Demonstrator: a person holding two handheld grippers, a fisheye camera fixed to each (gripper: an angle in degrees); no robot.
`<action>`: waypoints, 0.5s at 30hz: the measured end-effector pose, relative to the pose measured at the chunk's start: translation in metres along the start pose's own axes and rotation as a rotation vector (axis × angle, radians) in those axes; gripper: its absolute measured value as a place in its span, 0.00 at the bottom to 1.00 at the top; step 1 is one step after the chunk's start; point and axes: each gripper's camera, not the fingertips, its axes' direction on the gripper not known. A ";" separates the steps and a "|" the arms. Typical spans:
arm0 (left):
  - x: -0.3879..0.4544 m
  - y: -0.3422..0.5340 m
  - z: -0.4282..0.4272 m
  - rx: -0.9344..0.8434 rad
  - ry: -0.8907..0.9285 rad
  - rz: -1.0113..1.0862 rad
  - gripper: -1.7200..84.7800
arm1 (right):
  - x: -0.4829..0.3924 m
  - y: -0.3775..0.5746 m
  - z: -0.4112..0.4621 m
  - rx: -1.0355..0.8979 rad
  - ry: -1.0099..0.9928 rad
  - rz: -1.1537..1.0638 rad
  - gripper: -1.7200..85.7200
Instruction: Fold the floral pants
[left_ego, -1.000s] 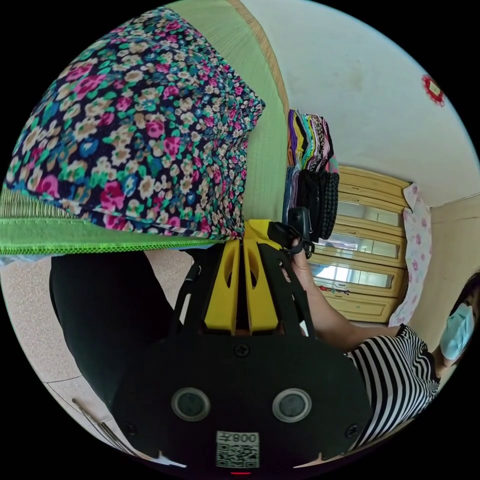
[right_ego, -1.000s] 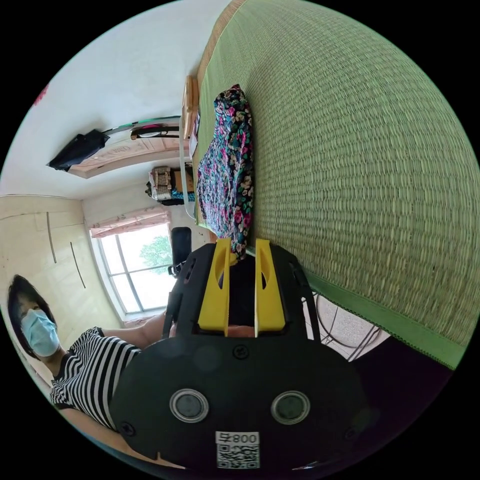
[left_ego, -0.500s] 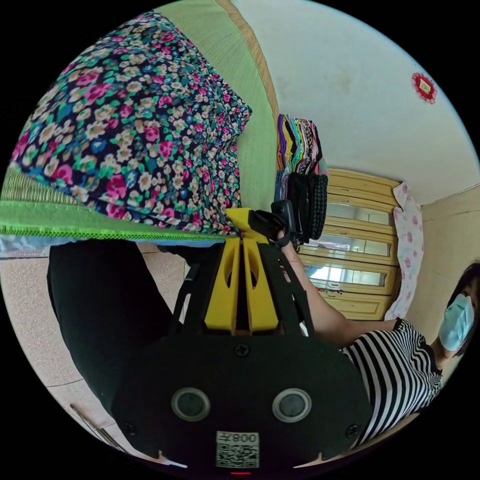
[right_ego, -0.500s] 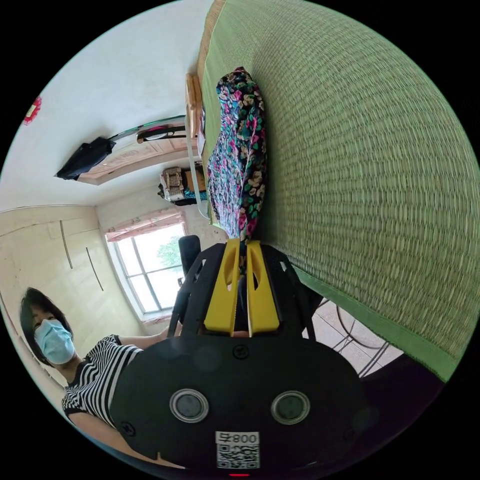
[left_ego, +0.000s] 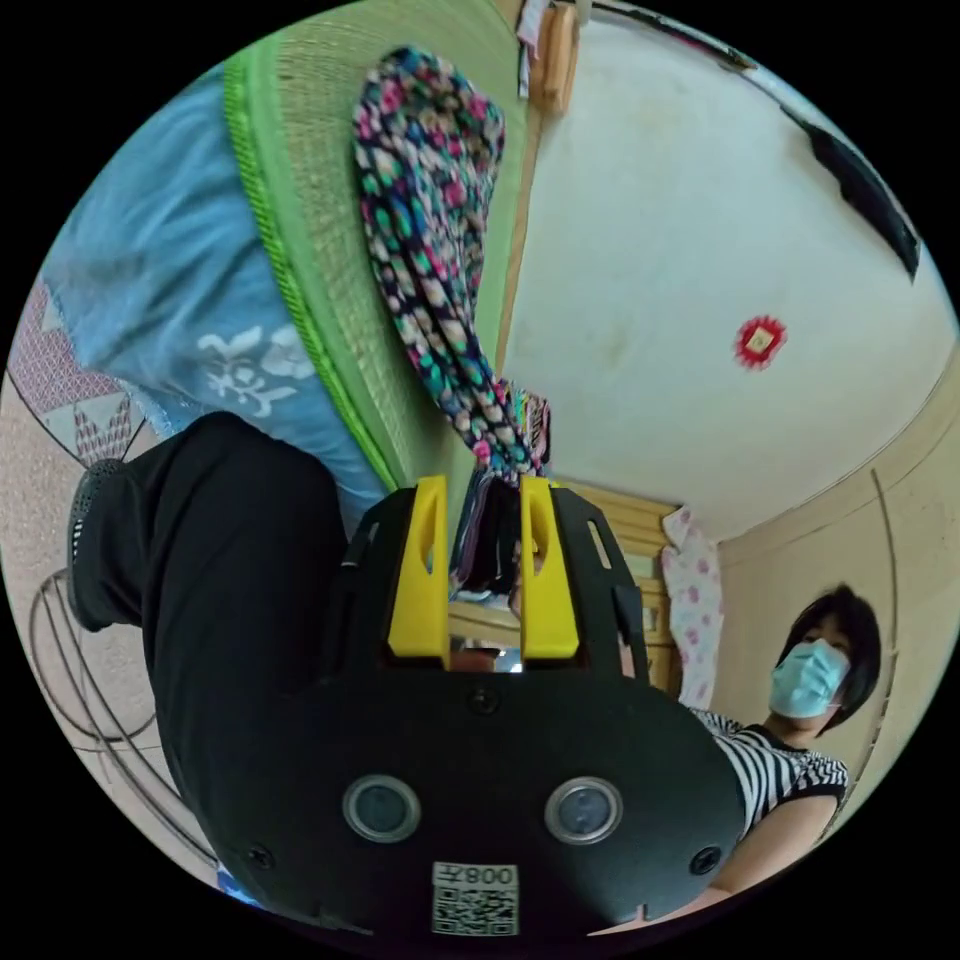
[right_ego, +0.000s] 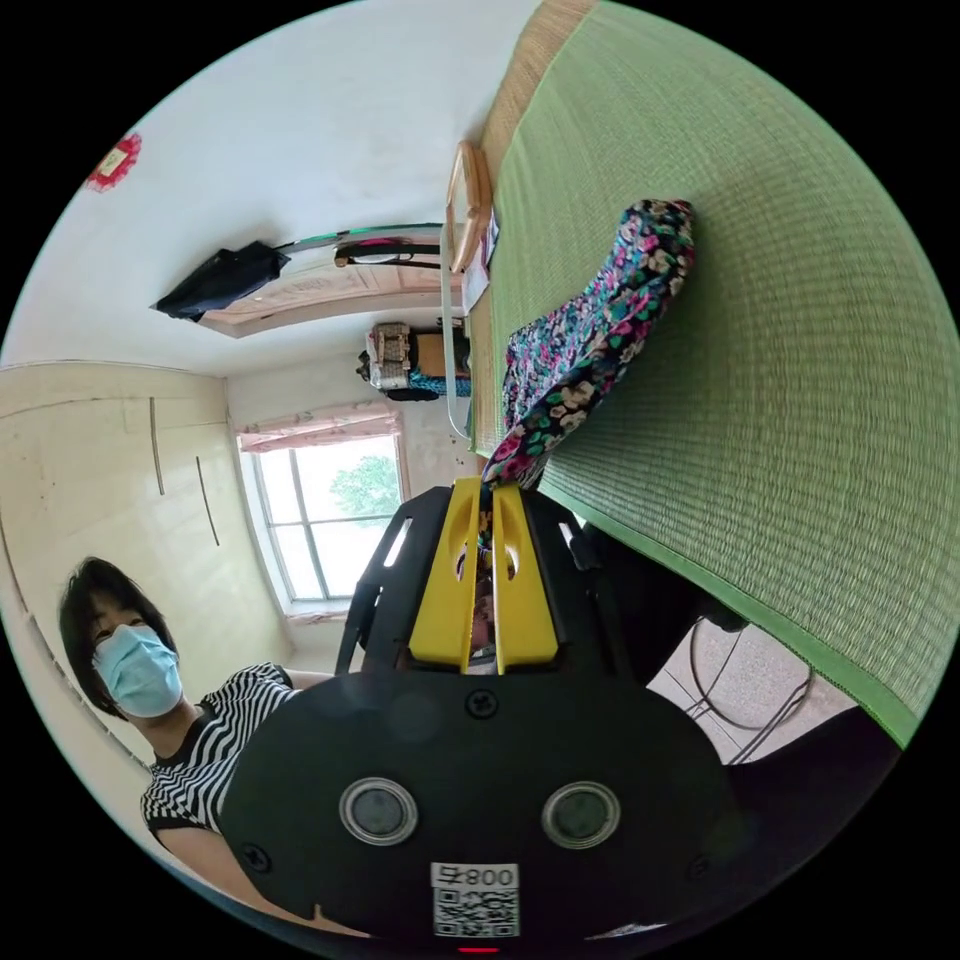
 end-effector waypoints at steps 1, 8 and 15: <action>-0.001 0.001 -0.004 0.042 0.032 -0.010 0.15 | 0.000 0.000 -0.001 -0.001 0.003 -0.004 0.04; -0.004 0.005 -0.008 0.202 0.069 -0.086 0.17 | 0.017 0.012 -0.026 0.020 0.006 -0.036 0.03; 0.008 0.010 0.020 0.190 0.024 -0.117 0.17 | 0.046 0.033 -0.063 0.043 0.012 -0.057 0.03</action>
